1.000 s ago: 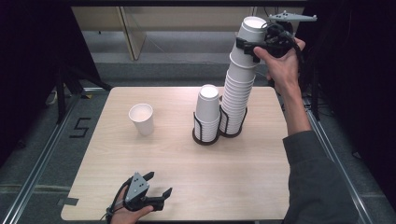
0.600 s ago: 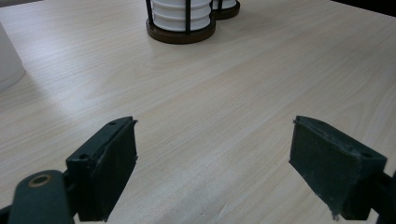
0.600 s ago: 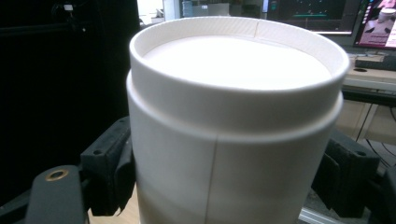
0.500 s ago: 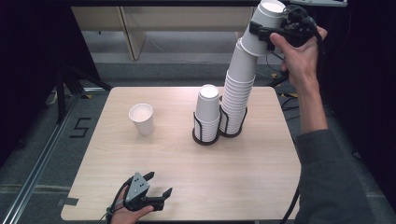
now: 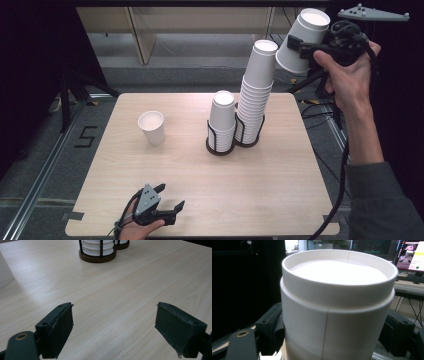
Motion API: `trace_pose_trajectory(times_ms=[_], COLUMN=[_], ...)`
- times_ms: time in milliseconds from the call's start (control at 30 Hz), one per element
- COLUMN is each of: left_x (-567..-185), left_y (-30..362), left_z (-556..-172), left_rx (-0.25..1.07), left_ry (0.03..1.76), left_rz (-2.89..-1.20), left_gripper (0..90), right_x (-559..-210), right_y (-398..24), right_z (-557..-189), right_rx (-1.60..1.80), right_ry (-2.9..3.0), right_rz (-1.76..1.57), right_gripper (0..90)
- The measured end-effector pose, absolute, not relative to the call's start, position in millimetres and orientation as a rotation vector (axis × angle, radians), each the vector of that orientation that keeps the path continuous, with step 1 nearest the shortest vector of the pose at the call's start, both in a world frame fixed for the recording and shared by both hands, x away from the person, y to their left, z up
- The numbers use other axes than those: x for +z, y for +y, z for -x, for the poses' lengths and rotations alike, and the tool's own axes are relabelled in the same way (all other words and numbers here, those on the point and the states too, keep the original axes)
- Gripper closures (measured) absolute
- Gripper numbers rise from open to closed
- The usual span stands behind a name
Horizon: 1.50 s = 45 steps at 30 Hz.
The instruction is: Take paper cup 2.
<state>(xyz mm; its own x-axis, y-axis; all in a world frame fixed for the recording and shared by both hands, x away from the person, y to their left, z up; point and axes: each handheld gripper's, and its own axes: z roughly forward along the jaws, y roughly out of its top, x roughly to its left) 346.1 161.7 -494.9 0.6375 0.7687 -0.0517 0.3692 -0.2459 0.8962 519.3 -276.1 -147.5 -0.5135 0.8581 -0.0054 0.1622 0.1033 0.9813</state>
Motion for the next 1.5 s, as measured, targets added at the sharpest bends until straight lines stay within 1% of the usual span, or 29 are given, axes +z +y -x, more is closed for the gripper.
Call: trace_pose_trajectory(times_ms=[133,233,267,600,633,667,700,867,900,933,967,1000,1200,1233,1267,1300,1333,1500], left_x=[-495,-495,-495,-495,-495,-495,-495,-496,-496,-497,-497,-497,-496,-496,-496,-496,-496,-497], left_y=[161,161,161,159,159,158,158,155,155,154,154,153,153,152,152,152,151,148], left_z=[-346,-346,-347,-348,-347,-347,-347,-348,-348,-348,-348,-348,-348,-348,-349,-349,-349,-350], left_rx=[0.505,0.506,0.503,0.502,0.505,0.506,0.507,0.499,0.503,0.504,0.505,0.506,0.515,0.515,0.515,0.515,0.513,0.494], left_ry=[0.910,0.911,0.909,0.891,0.895,0.892,0.892,0.873,0.867,0.864,0.862,0.860,0.849,0.848,0.846,0.844,0.840,0.811], left_rz=[-1.862,-1.860,-1.857,-1.833,-1.838,-1.838,-1.843,-1.821,-1.821,-1.820,-1.815,-1.812,-1.803,-1.797,-1.791,-1.785,-1.781,-1.738], left_gripper=[14.2,14.2,14.2,14.2,14.2,14.2,14.2,14.2,14.2,14.2,14.2,14.2,14.2,14.2,14.2,14.2,14.2,14.2], right_x=[-160,-167,-175,-234,-234,-245,-245,-273,-284,-284,-294,-294,-325,-336,-336,-348,-348,-373], right_y=[-281,-282,-282,-266,-266,-262,-262,-250,-245,-245,-240,-240,-225,-219,-219,-212,-212,-194], right_z=[-500,-494,-488,-463,-463,-460,-460,-456,-455,-455,-453,-453,-448,-445,-445,-445,-445,-443], right_rx=[1.434,1.426,1.429,1.425,1.425,1.447,1.447,1.467,1.463,1.463,1.480,1.480,1.509,1.525,1.525,1.537,1.537,1.542], right_ry=[1.797,1.811,1.820,1.928,1.928,1.940,1.940,1.978,2.006,2.006,2.018,2.018,2.043,2.074,2.074,2.088,2.088,2.146], right_rz=[-0.997,-0.989,-0.998,-0.988,-0.988,-0.970,-0.970,-0.974,-0.961,-0.961,-0.973,-0.973,-0.947,-0.962,-0.962,-0.954,-0.954,-0.952], right_gripper=[20.0,20.0,20.0,20.0,20.0,20.0,20.0,20.0,20.0,20.0,20.0,20.0,20.0,20.0,20.0,20.0,20.0,20.0])
